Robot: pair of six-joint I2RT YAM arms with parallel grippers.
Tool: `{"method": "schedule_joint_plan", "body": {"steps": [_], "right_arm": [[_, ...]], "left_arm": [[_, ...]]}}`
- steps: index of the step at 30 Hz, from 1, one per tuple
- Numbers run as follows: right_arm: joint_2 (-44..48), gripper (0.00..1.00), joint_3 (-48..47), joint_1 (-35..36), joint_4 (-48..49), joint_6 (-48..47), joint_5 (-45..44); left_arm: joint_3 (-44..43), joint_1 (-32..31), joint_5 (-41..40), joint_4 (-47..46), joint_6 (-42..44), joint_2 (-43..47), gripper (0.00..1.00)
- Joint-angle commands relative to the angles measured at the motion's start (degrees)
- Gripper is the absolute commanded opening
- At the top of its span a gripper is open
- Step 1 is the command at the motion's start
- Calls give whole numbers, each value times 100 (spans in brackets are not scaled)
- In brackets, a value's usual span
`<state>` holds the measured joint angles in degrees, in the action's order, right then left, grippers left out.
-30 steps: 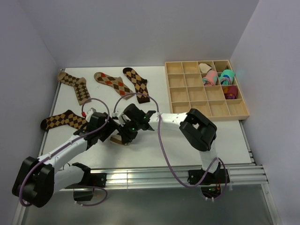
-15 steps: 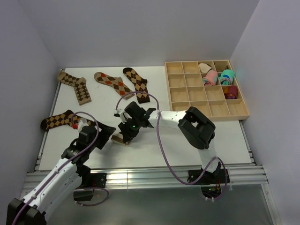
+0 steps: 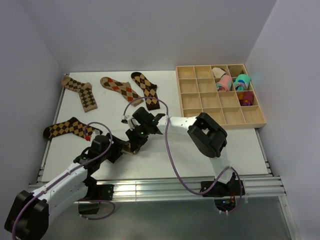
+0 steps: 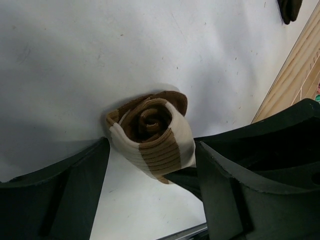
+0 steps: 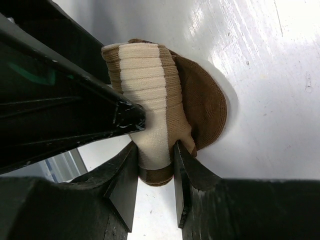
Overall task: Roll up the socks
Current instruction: Roll the sock at the center of the board, then pick up the sock at the center of the board.
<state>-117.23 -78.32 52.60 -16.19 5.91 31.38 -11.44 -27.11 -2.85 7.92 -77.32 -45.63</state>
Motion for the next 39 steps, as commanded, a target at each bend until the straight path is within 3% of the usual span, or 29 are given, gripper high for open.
{"method": "schedule_joint_plan", "body": {"steps": [1,6,26,34,37,39], "right_arm": [[-450,0,124,-65,-359,94,-125],[-432,0,388,-338,-43,314,386],[-1047,0,344,-856,54,929,1336],[-1162,0,326,-962,80,1087,1337],[-795,5,449,-962,202,1087,995],[-347,14,807,-936,457,1017,459]], "left_arm": [[-7,-31,-198,-151,-47,-236,75],[-60,-31,-488,-133,24,-552,73],[-218,-31,-348,-590,340,-1405,66],[-481,-31,-172,-740,638,-2046,44],[-648,-31,-128,-740,762,-2187,30],[-841,-31,-67,-687,841,-2284,20]]}}
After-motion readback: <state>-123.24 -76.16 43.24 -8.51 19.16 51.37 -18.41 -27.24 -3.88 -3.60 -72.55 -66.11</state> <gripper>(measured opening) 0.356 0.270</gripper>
